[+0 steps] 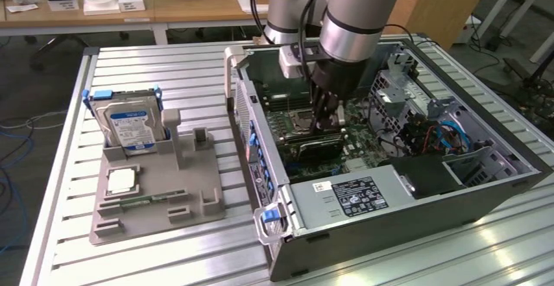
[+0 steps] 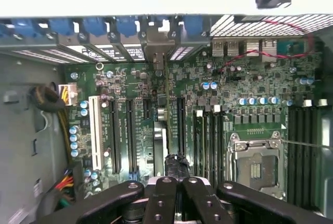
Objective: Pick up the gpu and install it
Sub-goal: 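Press down on the gpu until it lock into place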
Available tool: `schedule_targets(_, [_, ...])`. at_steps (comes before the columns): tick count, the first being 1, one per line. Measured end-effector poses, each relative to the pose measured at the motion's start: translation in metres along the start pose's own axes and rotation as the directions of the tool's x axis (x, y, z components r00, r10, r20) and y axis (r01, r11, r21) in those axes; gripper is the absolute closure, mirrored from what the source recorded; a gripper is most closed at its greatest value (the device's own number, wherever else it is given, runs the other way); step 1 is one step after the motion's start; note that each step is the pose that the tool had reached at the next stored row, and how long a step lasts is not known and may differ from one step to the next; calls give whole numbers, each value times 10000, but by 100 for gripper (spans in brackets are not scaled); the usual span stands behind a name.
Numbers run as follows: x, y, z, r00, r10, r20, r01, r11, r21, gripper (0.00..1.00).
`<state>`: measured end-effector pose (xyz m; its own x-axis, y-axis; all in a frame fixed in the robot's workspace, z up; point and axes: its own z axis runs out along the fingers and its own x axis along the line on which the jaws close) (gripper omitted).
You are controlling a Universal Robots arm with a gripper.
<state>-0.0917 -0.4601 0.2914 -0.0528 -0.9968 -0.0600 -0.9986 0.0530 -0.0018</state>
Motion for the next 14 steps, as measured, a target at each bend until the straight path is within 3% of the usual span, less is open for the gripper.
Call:
schedule_targets(7, [-13,0,-215,10000,0,-71,0,10000,3,89])
schedule_targets(14, [-18,0,-289,10000,0,-70,0,10000,5,89])
